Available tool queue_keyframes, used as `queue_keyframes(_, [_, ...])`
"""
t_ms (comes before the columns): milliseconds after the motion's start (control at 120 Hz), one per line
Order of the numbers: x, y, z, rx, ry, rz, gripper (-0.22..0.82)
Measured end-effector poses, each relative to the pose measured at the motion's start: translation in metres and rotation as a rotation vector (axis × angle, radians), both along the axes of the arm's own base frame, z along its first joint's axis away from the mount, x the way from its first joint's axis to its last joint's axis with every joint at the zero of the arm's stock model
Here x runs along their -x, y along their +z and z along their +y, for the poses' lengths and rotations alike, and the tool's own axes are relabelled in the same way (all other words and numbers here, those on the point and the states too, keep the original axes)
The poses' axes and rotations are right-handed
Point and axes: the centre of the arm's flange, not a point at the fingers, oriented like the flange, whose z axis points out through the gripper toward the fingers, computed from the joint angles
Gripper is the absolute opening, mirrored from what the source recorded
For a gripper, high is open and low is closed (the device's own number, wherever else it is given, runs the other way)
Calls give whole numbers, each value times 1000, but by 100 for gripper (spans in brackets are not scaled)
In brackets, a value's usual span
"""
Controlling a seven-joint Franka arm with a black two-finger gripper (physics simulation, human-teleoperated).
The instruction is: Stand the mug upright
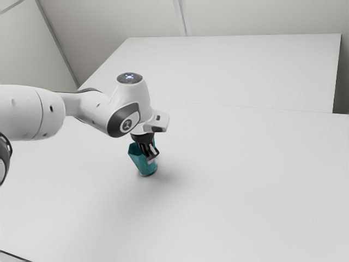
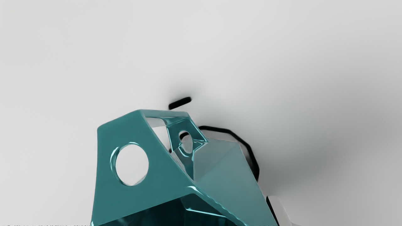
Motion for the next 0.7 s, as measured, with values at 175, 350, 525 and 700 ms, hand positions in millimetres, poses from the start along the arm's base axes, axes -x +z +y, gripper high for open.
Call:
queue_keyframes(175, [0, -1, 1, 1, 26, 0, 8])
queue_keyframes(350, [-12, 25, 1, 12, 42, -51, 37])
queue_keyframes(525, [-40, 123, 1, 63, 80, -197, 50])
queue_keyframes(700, [-50, 234, 21, 91, 147, -276, 56])
